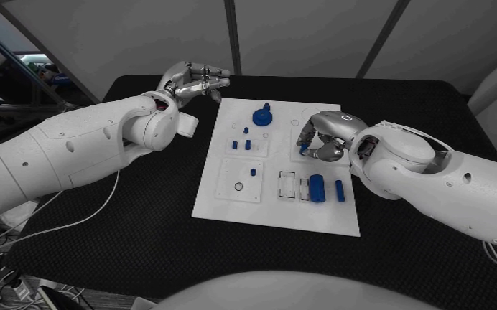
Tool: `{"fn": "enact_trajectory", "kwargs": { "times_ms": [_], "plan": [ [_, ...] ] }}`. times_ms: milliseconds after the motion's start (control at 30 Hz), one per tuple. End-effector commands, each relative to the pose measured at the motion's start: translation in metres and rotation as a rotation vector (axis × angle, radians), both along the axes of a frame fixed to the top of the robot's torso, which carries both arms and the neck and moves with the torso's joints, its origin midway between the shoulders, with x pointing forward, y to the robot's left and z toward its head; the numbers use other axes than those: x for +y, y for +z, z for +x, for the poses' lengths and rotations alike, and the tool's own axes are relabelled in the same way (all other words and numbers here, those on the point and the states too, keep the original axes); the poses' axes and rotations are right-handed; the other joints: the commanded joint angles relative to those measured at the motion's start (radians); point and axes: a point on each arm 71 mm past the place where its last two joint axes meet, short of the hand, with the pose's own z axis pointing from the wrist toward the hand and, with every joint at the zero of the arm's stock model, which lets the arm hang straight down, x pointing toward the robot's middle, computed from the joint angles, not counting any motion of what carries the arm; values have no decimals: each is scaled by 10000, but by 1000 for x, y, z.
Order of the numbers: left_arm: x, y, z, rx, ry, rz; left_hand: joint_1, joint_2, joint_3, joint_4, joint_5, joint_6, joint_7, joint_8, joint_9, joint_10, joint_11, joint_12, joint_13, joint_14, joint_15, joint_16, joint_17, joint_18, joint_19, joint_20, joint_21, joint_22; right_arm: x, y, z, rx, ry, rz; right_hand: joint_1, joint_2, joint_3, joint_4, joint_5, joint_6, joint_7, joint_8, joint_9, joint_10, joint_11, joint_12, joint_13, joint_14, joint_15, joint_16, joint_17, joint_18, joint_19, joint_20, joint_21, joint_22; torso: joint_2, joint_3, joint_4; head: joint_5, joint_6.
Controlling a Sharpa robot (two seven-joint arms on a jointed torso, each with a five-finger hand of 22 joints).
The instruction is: Assemble the parts on the task board
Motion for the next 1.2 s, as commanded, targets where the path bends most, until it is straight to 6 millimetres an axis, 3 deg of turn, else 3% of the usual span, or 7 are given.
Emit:
{"fn": "enact_trajectory", "kwargs": {
  "times_ms": [33, 333, 600, 733, 867, 1200],
  "plan": [
    [0, 1, 0, -28, -65, -51, -4, 58, 12, -40, 17, 12, 89, -46, -11, -88, -8, -34, -8, -50, 30, -40, -14, -237, -52, -19, -47, -17, 2, 11, -5, -662, 50, 549, 97, 60, 60, -38, 42, 67, 12, 28, 34, 202, -85, -49, 20, 632, -84, 43, 499, -84, 87, 20, 51, 36, -7, -10, -3, -15, 28],
    [-2, 1, 0, -28, -92, -64, -4, 58, 12, -40, 17, 12, 89, -46, -11, -88, -8, -34, -8, -50, 30, -40, -14, -237, -52, -19, -47, -17, 15, 44, -21, -1456, 568, 1992, 134, 35, 124, -121, 175, 92, 20, 8, 31, 247, -78, -120, 42, 639, -85, 66, 537, -93, 105, 12, 100, 99, 2, -6, 18, -4, 53],
    [-5, 1, 0, -31, -164, -94, -4, 58, 12, -40, 17, 12, 89, -46, -11, -88, -8, -34, -8, -50, 30, -40, -14, -237, -52, -19, -47, -17, 44, 52, -31, -1078, 1264, 2769, 133, 33, 127, -125, 183, 93, 23, 6, 31, 249, -76, -126, 43, 640, -84, 70, 543, -94, 106, 12, 103, 102, 2, -16, 26, 104, 5],
    [-6, 1, 1, -30, -190, -107, -4, 58, 12, -40, 17, 12, 89, -46, -11, -88, -8, -34, -8, -50, 30, -40, -14, -237, -52, -19, -47, -17, 65, 45, -38, -660, 1753, 2976, 131, 33, 128, -125, 184, 94, 25, 5, 31, 250, -75, -128, 44, 640, -84, 69, 541, -91, 98, 12, 95, 86, 13, 4, 15, 213, -24],
    [-9, 1, 1, -25, -239, -130, -4, 58, 12, -40, 17, 12, 89, -46, -11, -88, -8, -34, -8, -50, 30, -40, -14, -237, -52, -19, -47, -17, 86, 29, -48, -122, 2306, 2996, 128, 34, 129, -125, 186, 94, 27, 4, 30, 250, -73, -132, 44, 639, -83, 68, 538, -88, 90, 12, 89, 72, 14, -5, 18, 340, -59],
    [-13, 0, 2, -8, -325, -163, 8, 77, 16, -46, 17, 12, 91, -47, -10, -98, -7, -29, -7, -48, 30, -46, -24, -234, -52, -18, -49, -16, 108, 2, -62, 688, 2966, 2717, 116, 34, 136, -129, 202, 79, 40, -12, 25, 239, -63, -159, 46, 638, -77, 66, 535, -82, 69, 14, 73, 37, 16, -13, -7, 497, -149]
  ]
}}
